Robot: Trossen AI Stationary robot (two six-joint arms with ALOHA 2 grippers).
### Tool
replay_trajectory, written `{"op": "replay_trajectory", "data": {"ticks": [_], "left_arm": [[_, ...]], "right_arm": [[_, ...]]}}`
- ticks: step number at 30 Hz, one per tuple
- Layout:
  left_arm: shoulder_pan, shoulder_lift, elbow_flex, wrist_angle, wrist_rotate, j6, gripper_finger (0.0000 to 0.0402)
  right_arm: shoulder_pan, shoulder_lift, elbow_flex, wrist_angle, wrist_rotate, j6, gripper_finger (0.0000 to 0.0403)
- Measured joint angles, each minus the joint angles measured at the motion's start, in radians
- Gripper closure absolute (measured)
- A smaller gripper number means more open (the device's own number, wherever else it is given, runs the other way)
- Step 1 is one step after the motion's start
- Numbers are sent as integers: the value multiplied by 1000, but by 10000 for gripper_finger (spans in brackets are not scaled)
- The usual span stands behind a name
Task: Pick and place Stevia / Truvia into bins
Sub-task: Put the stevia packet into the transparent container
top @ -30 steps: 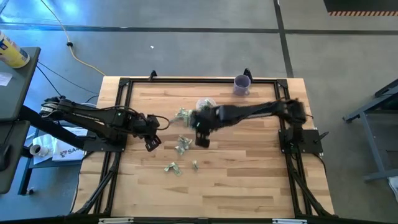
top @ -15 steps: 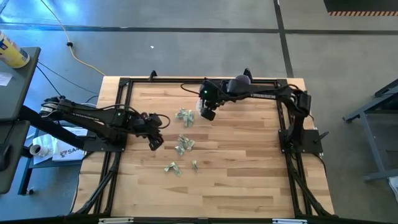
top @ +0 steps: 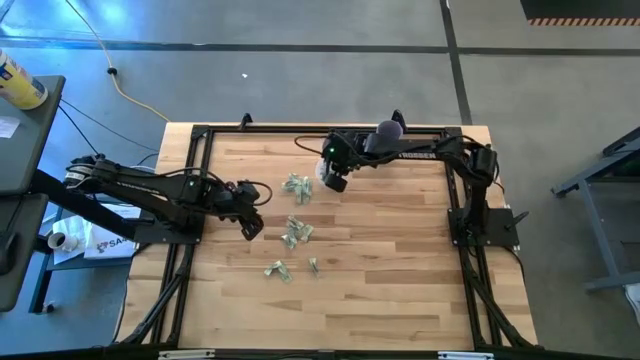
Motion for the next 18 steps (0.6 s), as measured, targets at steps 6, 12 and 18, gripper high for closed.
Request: {"op": "replay_trajectory", "data": {"ticks": [6,12,18], "left_arm": [[0,0,0,1,-11,0,261],[0,0,0,1,-12,0,261],[0,0,0,0,-14,0,261]], "right_arm": [[3,59,-23,14,11,-5,381],[22,68,-20,17,-64,1,369],[55,39,15,-39,-56,1,334]]}}
